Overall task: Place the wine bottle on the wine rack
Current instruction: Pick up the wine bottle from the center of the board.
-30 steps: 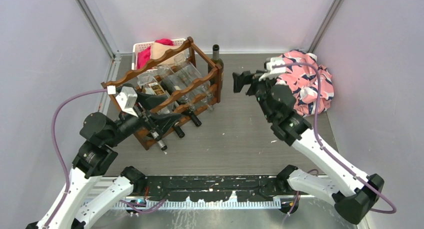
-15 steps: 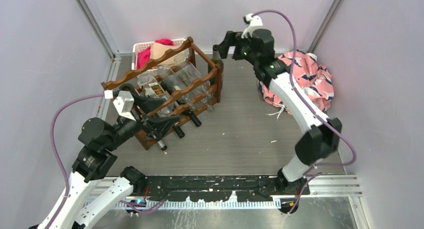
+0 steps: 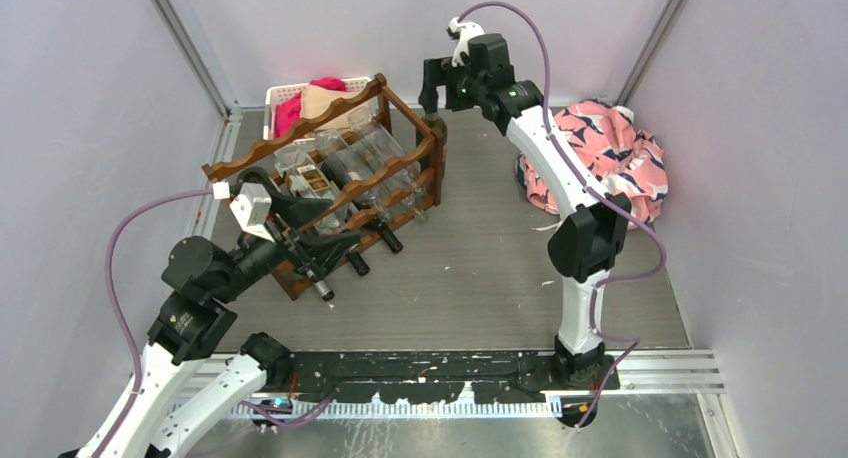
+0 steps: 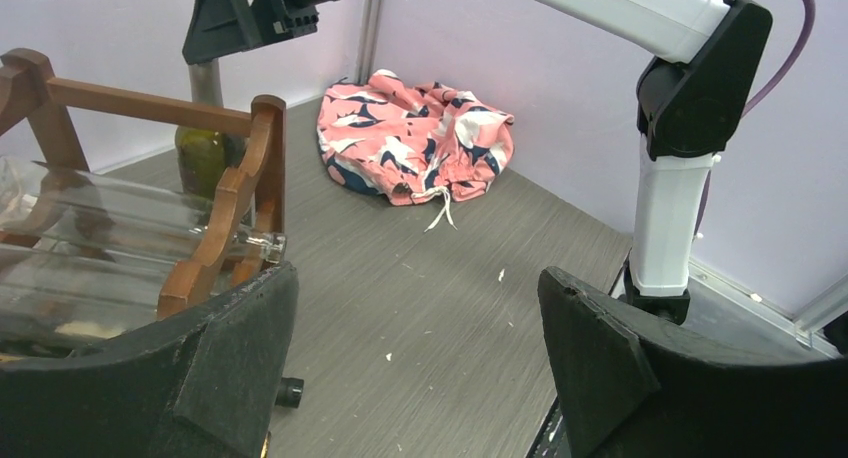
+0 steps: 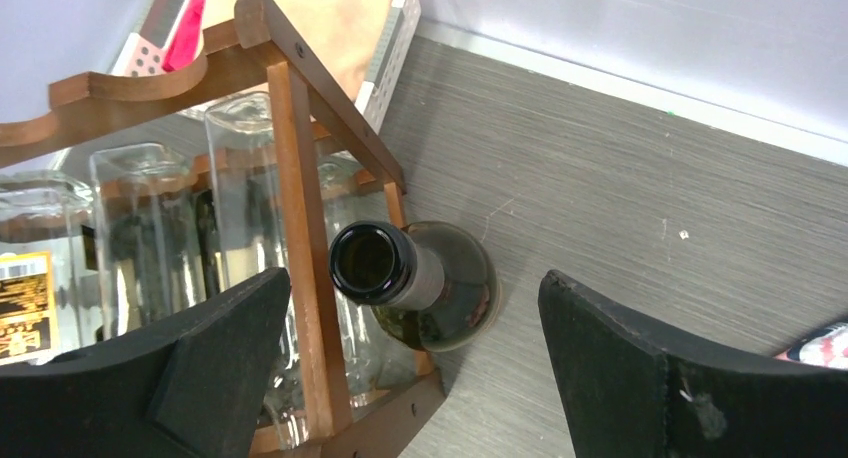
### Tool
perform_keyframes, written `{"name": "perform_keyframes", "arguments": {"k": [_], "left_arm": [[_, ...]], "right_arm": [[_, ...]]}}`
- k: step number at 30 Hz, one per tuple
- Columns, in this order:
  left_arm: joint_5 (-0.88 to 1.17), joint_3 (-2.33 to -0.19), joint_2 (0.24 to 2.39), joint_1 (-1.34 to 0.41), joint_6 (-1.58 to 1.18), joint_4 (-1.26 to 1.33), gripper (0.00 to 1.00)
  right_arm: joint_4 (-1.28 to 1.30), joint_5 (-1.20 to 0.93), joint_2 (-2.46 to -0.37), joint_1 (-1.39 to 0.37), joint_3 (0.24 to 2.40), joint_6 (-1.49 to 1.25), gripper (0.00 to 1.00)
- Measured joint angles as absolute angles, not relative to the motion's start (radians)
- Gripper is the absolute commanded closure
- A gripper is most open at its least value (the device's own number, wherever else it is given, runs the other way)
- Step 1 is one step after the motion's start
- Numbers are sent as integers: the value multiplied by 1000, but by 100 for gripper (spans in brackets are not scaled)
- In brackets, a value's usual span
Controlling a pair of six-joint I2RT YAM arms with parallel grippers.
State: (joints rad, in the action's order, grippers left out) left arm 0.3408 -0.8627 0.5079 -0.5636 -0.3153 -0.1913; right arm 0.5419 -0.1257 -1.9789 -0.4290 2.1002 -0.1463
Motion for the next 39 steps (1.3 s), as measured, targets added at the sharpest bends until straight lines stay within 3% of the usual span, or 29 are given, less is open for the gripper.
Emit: {"name": "perform_keyframes", "arguments": {"k": [9,21,24,28,30,39], "left_arm": [[341,-859,507,-564,-331,-190,11],[341,-854,504,-564,-339,-190,11],[341,-854,504,-564,-342,-190,11],[342,-854,506,-564,-352,-189,11],[342,-854,508,-564,-357,-189,11],[361,-854,522,-564,-371,-178,11]], "right_arm": [[630,-23,-2097,-464,2254,-84,17],[661,49,-2138,-470,2297,-57,41],[661,52,-2148,-470,2308,-52,54],[661,55,-2148,-471,2308,-41,86],[651,57,-2146,-471,2301,-36,98],[507,135,-1883,-461,1906,-43,99]]}}
